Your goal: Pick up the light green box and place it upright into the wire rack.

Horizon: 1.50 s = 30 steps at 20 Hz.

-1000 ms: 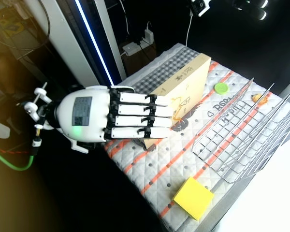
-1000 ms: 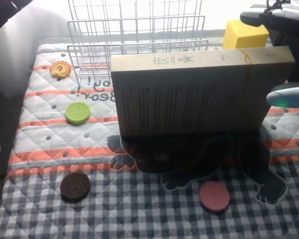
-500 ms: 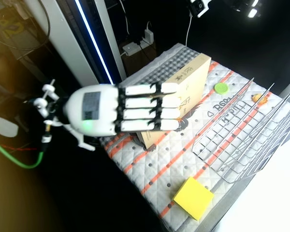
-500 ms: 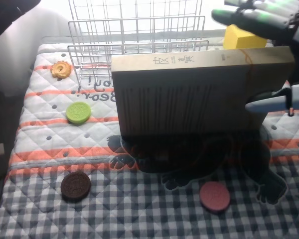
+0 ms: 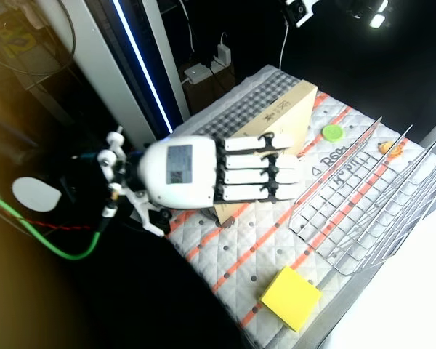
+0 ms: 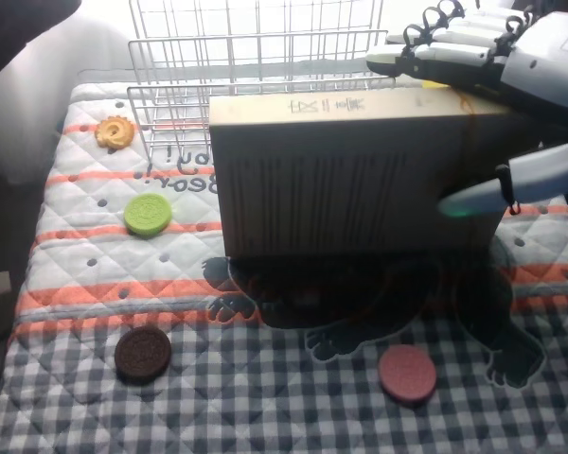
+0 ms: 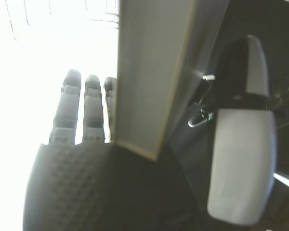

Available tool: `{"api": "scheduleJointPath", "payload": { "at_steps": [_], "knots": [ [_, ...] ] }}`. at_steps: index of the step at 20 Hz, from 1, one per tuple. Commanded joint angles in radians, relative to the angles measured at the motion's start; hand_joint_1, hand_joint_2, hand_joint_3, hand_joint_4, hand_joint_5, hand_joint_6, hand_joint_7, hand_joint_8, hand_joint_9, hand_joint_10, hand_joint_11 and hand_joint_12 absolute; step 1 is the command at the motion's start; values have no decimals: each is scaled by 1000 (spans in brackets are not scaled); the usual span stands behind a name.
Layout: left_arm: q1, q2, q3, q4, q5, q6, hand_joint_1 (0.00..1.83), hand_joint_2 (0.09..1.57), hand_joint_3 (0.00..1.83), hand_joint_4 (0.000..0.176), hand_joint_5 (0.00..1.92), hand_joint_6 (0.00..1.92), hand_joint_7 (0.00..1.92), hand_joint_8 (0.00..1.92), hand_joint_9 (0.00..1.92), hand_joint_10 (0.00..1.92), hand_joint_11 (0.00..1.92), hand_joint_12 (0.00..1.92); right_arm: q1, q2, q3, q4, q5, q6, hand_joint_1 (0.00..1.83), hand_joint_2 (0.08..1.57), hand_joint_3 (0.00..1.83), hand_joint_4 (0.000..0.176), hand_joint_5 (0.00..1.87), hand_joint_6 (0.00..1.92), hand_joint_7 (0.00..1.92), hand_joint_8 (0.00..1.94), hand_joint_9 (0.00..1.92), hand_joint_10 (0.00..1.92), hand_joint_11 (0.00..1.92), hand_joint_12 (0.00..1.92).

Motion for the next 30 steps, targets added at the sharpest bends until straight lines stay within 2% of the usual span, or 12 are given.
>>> {"api": "scheduleJointPath", "payload": {
  "at_steps": [1, 3, 4, 5, 6, 11, 15, 18, 22, 26, 28, 30],
  "knots": [
    [-12, -6, 7, -18, -117, -6, 411, 1158, 1, 40, 571, 1, 404, 0, 437, 3, 75, 866, 11, -5, 8, 12, 54, 2, 735, 942, 2, 42, 370, 11, 464, 15, 466, 32, 343, 183],
    [-12, -6, 7, -18, -118, -6, 421, 1165, 3, 29, 566, 0, 390, 0, 419, 0, 63, 864, 11, -14, 19, -9, 45, 2, 893, 971, 1, 40, 653, 18, 759, 14, 731, 11, 358, 671],
    [-12, -6, 7, -18, -118, -6, 414, 1166, 3, 31, 562, 0, 382, 0, 415, 0, 65, 866, 11, -14, 19, -13, 45, 2, 1178, 1053, 13, 0, 893, 711, 1079, 646, 996, 98, 544, 1150],
    [-12, -6, 7, -18, -119, -6, 413, 1166, 3, 28, 567, 2, 380, 0, 415, 0, 65, 866, 11, -14, 18, -16, 45, 2, 1235, 1086, 0, 0, 922, 882, 1123, 821, 1137, 164, 648, 1282],
    [-12, -7, 6, -18, -119, -6, 417, 1168, 3, 32, 564, 1, 376, 0, 414, 0, 64, 865, 11, -15, 18, -19, 45, 2, 1266, 1048, 11, 0, 1092, 632, 1155, 880, 1175, 404, 673, 1398],
    [-3, -6, -1, -19, -129, -6, 383, 1173, 2, 63, 545, 1, 377, 1, 401, 0, 14, 843, 11, -8, -10, -17, 112, 2, 1270, 1084, 1, 0, 1007, 748, 1107, 993, 1083, 775, 870, 1405],
    [1, -7, 0, -27, -132, -6, 400, 1174, 2, 44, 546, 0, 410, 10, 404, 2, 17, 843, 28, 25, -38, 11, 194, 2, 1277, 1096, 0, 0, 938, 861, 1126, 937, 1225, 609, 1081, 1209],
    [1, -7, -1, -27, -127, -6, 384, 1182, 4, 85, 563, 4, 390, 0, 413, 4, 12, 831, 38, 44, -50, 24, 231, 2, 1283, 1070, 0, 0, 984, 786, 1197, 824, 1362, 641, 1148, 1326],
    [2, -7, 0, -27, -125, -6, 357, 1182, 0, 105, 553, 0, 378, 1, 410, 1, 54, 719, 101, 47, -44, 29, 258, 2, 1288, 1064, 0, 0, 1058, 612, 1166, 917, 1306, 731, 1093, 1375],
    [1, -9, 1, -27, -124, -6, 382, 1182, 0, 88, 562, 3, 387, 4, 419, 7, 78, 709, 190, 45, -8, 30, 255, 2, 1294, 1042, 0, 0, 1014, 781, 1306, 575, 1411, 337, 1199, 927],
    [1, -9, 2, -28, -123, -6, 411, 1174, 0, 79, 564, 3, 394, 5, 420, 6, 74, 704, 233, 26, 15, 29, 233, 2, 1291, 1048, 1, 0, 994, 811, 1295, 595, 1479, 180, 1226, 809],
    [0, -11, 3, -28, -122, -6, 421, 1171, 0, 91, 550, 0, 377, 0, 395, 0, 52, 698, 263, 4, 41, 28, 204, 2, 1291, 1045, 1, 0, 1009, 785, 1289, 618, 1509, 142, 1261, 753]
  ]
}}
